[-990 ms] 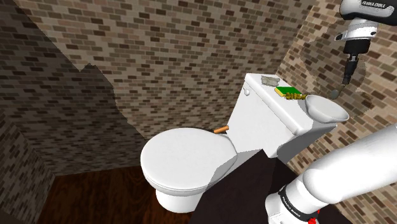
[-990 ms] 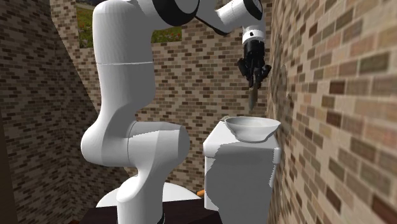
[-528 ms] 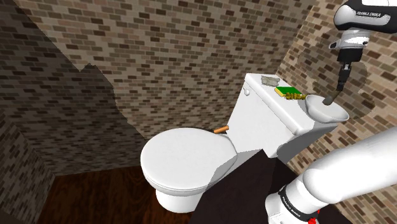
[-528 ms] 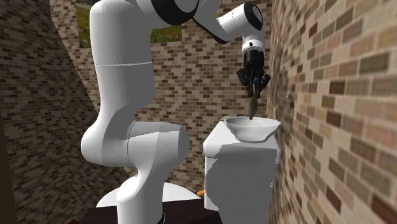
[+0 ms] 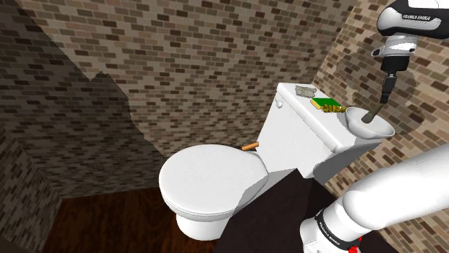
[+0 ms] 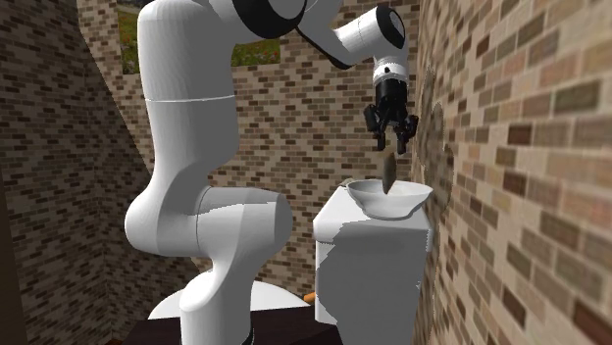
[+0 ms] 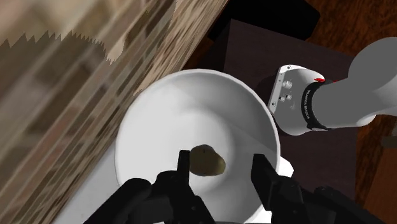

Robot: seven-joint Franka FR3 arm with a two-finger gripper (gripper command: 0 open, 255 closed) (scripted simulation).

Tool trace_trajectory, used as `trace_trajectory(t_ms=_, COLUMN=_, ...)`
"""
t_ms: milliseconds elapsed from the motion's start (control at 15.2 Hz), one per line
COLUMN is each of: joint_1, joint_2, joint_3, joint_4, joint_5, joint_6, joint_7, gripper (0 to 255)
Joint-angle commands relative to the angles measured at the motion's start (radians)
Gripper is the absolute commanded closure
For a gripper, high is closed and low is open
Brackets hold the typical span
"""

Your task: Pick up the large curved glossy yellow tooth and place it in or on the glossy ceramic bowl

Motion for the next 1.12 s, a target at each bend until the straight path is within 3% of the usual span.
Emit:
trace_trajectory(t_ms=0, joint_1=0.0, joint_2=0.0, joint_3=0.0, joint_4=0.0, joint_5=0.0, joint_6=0.0, joint_7=0.0, gripper=0)
trace_trajectory(t_ms=264, joint_1=0.0, joint_2=0.0, joint_3=0.0, joint_4=0.0, joint_5=0.0, joint_6=0.0, joint_7=0.0, gripper=0)
trace_trajectory(t_ms=528, joint_1=0.01, joint_2=0.112, joint_3=-0.017, joint_4=0.205, joint_5=0.047, joint_6=-0.105, joint_7=-0.061, gripper=0)
trace_trajectory(t_ms=1056, joint_1=0.009, joint_2=0.112, joint_3=-0.017, joint_4=0.205, joint_5=0.047, joint_6=-0.105, joint_7=-0.061, gripper=0)
